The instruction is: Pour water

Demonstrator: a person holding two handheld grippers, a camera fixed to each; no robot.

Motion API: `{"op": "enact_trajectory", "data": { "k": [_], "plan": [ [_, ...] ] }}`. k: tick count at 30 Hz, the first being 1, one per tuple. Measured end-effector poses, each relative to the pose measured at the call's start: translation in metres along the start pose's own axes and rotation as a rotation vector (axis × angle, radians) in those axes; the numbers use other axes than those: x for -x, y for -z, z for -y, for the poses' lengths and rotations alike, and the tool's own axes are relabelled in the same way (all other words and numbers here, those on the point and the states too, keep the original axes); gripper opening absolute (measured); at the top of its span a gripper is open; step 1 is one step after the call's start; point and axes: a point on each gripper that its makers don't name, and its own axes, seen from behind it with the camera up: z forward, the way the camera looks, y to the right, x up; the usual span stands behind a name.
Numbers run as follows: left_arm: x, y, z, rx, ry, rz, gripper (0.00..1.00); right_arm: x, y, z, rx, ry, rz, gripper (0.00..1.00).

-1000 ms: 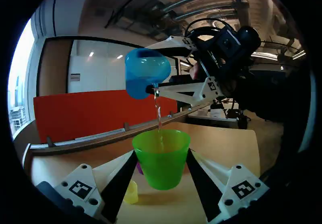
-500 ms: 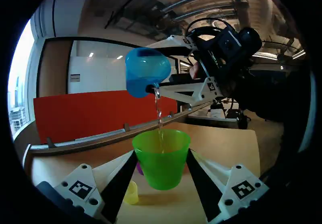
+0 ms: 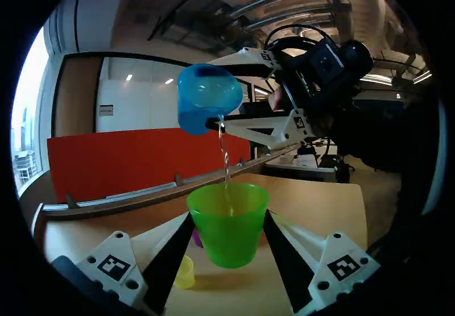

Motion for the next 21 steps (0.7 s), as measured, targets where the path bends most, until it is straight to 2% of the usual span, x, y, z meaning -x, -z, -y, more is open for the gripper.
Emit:
{"op": "enact_trajectory", "data": {
  "k": [21],
  "plan": [
    [-0.0004, 0.0010, -0.0009, 0.000, -0.006, 0.001, 0.84, -0.0037, 0.0020, -0.0051, 0.013, 0.064, 0.006, 0.90]
  ]
}}
